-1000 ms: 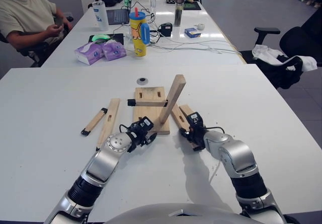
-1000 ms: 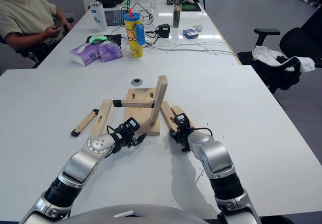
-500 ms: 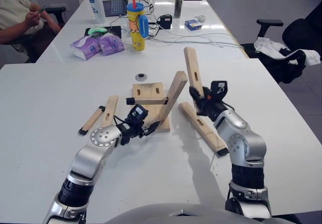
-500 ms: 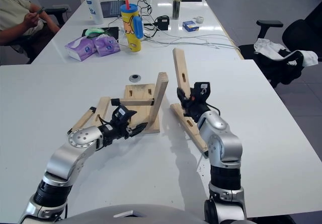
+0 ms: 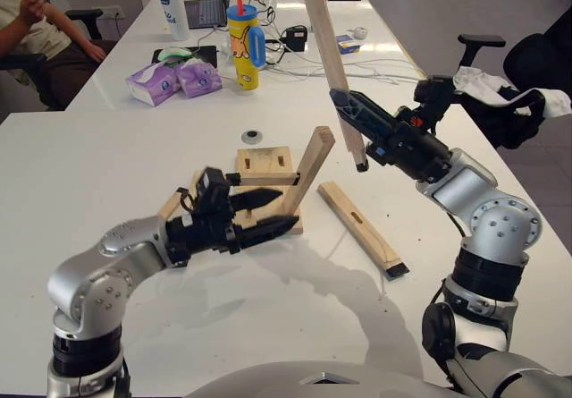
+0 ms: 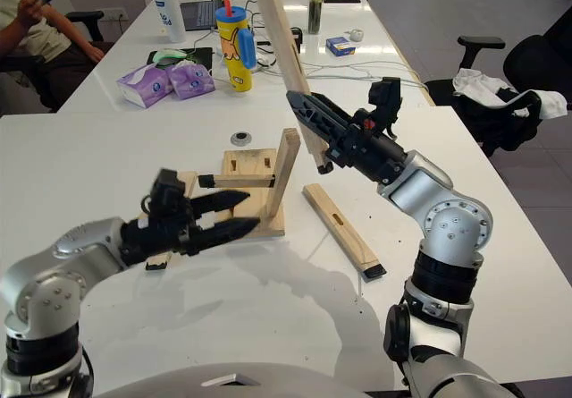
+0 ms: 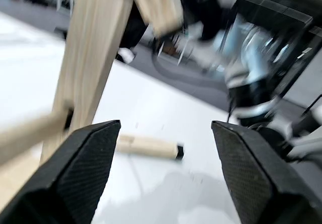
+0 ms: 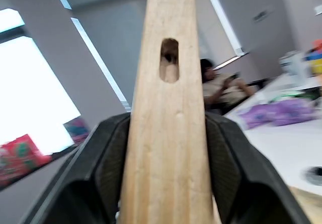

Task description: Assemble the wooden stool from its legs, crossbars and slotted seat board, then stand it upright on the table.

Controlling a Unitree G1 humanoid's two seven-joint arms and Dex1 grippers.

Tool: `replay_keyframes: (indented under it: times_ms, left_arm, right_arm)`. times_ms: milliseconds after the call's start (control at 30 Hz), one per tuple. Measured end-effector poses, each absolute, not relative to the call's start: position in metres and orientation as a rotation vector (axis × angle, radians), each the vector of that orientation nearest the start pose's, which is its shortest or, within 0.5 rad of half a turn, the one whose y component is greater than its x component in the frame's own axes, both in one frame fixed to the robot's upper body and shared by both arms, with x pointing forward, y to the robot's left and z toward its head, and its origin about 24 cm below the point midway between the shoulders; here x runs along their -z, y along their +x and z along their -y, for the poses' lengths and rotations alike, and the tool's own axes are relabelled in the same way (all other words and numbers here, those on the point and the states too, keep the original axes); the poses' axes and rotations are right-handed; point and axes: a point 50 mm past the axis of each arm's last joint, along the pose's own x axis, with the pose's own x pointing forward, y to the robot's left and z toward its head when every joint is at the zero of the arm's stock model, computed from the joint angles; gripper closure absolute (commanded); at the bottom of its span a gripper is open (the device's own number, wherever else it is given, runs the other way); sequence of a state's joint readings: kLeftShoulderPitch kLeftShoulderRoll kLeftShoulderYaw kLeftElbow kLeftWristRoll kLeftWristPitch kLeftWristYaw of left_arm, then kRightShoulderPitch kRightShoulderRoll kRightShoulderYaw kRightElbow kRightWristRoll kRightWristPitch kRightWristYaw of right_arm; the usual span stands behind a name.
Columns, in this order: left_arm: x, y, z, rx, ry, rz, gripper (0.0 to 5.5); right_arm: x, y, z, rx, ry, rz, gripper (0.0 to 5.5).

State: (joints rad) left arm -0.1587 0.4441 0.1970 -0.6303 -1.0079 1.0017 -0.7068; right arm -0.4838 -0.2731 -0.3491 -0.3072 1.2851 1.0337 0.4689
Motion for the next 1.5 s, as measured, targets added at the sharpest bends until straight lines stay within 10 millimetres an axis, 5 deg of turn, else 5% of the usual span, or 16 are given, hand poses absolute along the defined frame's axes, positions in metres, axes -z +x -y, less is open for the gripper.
replay_keyframes:
  times_ms: [167, 367, 667, 1267, 1433, 1500]
  left_arm:
    - [-0.192, 0.216, -0.155, 1.257, -0.534, -0.071, 0.85]
    - [-0.206, 0.224, -0.164, 1.254, -0.735, -0.059, 0.83]
    - [-0.218, 0.223, -0.164, 1.269, -0.773, -0.059, 0.83]
    - [-0.211, 0.212, -0.164, 1.349, -0.712, -0.201, 3.44]
    - [-0.21, 0.211, -0.166, 1.349, -0.686, -0.225, 3.45]
    - [-0.207, 0.21, -0.168, 1.339, -0.677, -0.237, 3.46]
  right_arm:
    - [-0.218, 0.238, 0.139, -1.432, 0.727, -0.058, 3.42]
    - [-0.194, 0.227, 0.144, -1.475, 0.76, -0.215, 3.42]
    - [-0.177, 0.209, 0.142, -1.573, 0.708, -0.349, 3.42]
    - [-0.172, 0.209, 0.147, -1.61, 0.539, -0.355, 3.42]
    - [-0.17, 0.208, 0.147, -1.616, 0.524, -0.373, 3.42]
    - [-0.167, 0.209, 0.146, -1.608, 0.55, -0.397, 2.99]
